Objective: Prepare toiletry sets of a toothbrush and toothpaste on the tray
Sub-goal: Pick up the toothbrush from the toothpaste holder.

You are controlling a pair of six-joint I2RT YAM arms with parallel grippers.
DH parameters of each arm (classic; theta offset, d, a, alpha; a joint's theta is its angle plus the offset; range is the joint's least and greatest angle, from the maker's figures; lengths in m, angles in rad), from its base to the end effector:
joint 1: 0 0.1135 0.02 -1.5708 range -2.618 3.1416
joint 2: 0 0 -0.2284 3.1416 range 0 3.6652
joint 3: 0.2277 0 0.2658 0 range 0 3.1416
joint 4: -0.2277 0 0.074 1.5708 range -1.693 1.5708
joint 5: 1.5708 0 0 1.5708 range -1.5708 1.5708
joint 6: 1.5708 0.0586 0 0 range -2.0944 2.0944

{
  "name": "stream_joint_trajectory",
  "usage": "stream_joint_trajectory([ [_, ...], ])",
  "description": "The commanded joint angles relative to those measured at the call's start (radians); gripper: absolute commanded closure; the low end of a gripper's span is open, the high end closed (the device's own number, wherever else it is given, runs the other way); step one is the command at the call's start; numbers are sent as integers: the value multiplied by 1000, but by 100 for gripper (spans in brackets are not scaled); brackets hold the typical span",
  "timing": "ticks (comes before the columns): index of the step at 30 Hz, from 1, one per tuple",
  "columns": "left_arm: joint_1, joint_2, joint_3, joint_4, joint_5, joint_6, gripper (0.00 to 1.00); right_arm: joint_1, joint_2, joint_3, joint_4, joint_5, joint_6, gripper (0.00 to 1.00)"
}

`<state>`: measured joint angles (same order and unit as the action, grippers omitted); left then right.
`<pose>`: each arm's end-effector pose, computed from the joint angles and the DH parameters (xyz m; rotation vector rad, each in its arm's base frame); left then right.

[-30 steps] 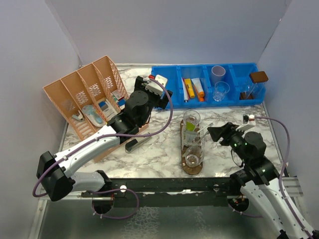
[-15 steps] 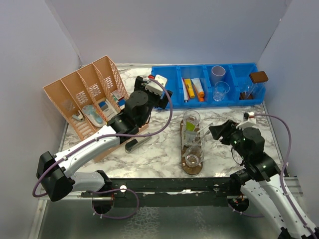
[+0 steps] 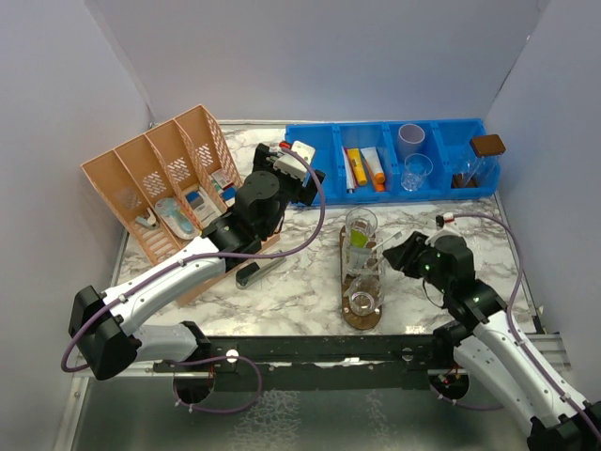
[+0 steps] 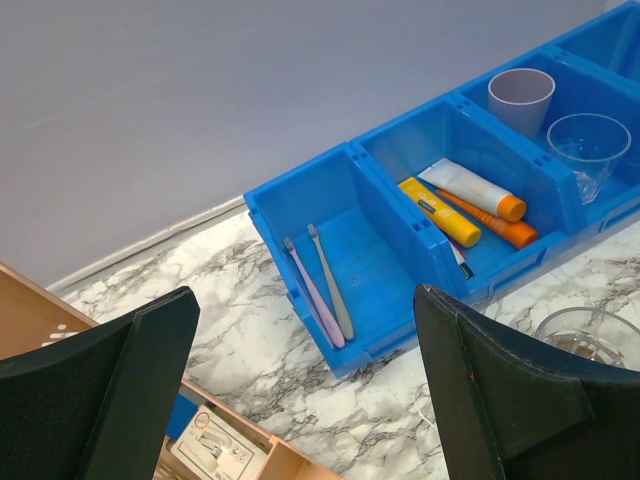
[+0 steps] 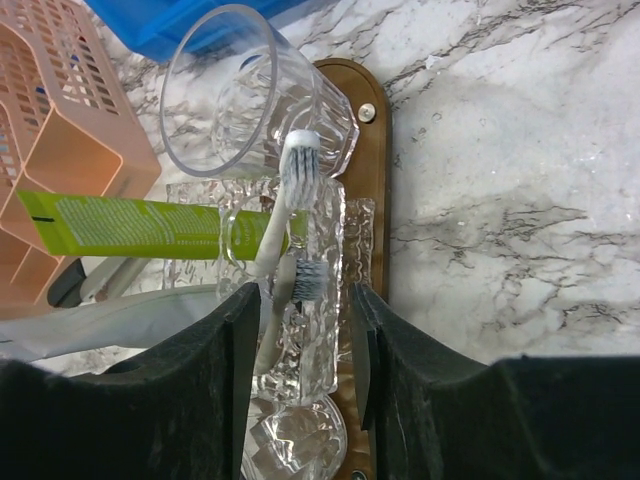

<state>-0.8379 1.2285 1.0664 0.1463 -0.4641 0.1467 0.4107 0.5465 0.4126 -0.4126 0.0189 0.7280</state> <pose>0.2436 -0.2314 0.3441 0.4139 1.5326 -0.1718 0.1864 0.0799 0.1882 0.3571 2.1583 0.6456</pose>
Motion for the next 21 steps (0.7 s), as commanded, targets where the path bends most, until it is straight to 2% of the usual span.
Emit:
stream_joint_trajectory([
  [1,1,-29,17,10,0,-10,8,-1,18,-14,100,-51,-1,61],
  [9,1,-26,18,8,0,-11,8,-1,35,-24,120,-95,3,64],
  [15,1,-26,19,6,2,-11,8,-1,26,-33,102,-61,20,56],
  [21,1,-24,20,6,1,-12,8,-1,35,-36,117,-56,43,54],
])
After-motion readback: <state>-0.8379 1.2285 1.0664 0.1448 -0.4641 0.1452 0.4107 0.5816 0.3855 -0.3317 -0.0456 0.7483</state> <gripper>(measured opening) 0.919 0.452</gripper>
